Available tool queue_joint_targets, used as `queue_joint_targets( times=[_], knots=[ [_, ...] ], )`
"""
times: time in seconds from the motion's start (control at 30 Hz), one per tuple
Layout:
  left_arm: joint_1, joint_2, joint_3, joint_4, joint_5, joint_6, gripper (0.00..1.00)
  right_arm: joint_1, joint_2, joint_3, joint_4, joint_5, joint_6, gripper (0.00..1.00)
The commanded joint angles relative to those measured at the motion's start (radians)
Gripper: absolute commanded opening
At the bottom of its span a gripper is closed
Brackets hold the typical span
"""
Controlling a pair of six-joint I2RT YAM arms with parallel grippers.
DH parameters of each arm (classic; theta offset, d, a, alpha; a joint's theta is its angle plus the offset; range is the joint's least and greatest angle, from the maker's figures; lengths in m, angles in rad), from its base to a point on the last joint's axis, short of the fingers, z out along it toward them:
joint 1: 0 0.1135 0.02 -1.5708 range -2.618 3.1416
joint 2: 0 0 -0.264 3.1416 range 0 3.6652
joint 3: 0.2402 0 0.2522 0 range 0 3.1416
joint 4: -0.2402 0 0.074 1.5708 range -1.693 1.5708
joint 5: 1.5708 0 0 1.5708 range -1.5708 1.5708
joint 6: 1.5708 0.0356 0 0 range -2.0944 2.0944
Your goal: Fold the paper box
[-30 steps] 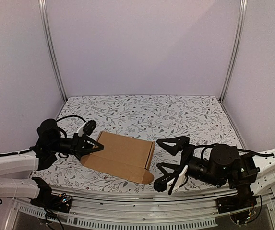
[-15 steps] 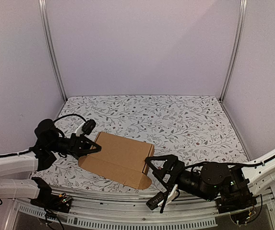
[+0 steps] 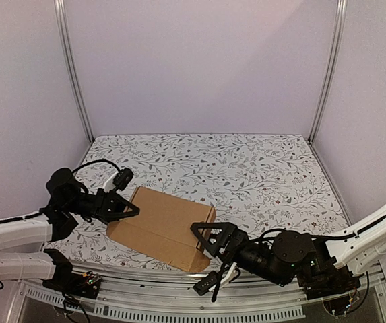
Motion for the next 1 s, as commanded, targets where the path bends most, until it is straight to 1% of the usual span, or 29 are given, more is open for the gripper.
queue_joint_targets(
  times=[0.0, 0.03, 0.17, 0.27, 0.4, 0.47, 0.57, 0.73, 0.9, 0.97],
  knots=[
    [0.005, -0.022, -0.008, -0.012, 0.022, 0.034, 0.44, 0.012, 0.013, 0.039, 0.063, -0.002, -0.032, 0.87],
    [0.004, -0.025, -0.008, -0.012, 0.023, 0.034, 0.43, 0.013, 0.013, 0.041, 0.063, -0.004, -0.033, 0.83],
    [0.003, -0.040, -0.011, -0.032, 0.023, 0.046, 0.43, 0.014, 0.010, 0.043, 0.062, -0.004, -0.031, 0.74],
    [0.003, -0.048, -0.011, -0.045, 0.022, 0.055, 0.43, 0.014, 0.007, 0.040, 0.062, 0.000, -0.026, 0.68],
    [0.003, -0.052, -0.008, -0.066, 0.022, 0.067, 0.44, 0.015, 0.004, 0.035, 0.062, 0.005, -0.022, 0.63],
    [0.003, -0.050, -0.008, -0.078, 0.019, 0.078, 0.46, 0.017, 0.005, 0.037, 0.062, 0.009, -0.018, 0.61],
    [0.003, -0.051, -0.003, -0.104, 0.014, 0.099, 0.55, 0.017, 0.010, 0.036, 0.063, 0.020, -0.016, 0.53],
    [0.003, -0.063, 0.010, -0.182, -0.001, 0.145, 0.70, 0.018, 0.013, 0.029, 0.076, 0.036, 0.006, 0.49],
    [0.005, -0.102, 0.063, -0.356, -0.049, 0.239, 0.81, 0.018, -0.002, 0.022, 0.061, 0.066, 0.077, 0.46],
    [0.005, -0.118, 0.097, -0.445, -0.076, 0.287, 0.84, 0.019, -0.016, 0.017, 0.038, 0.083, 0.139, 0.45]
  ],
)
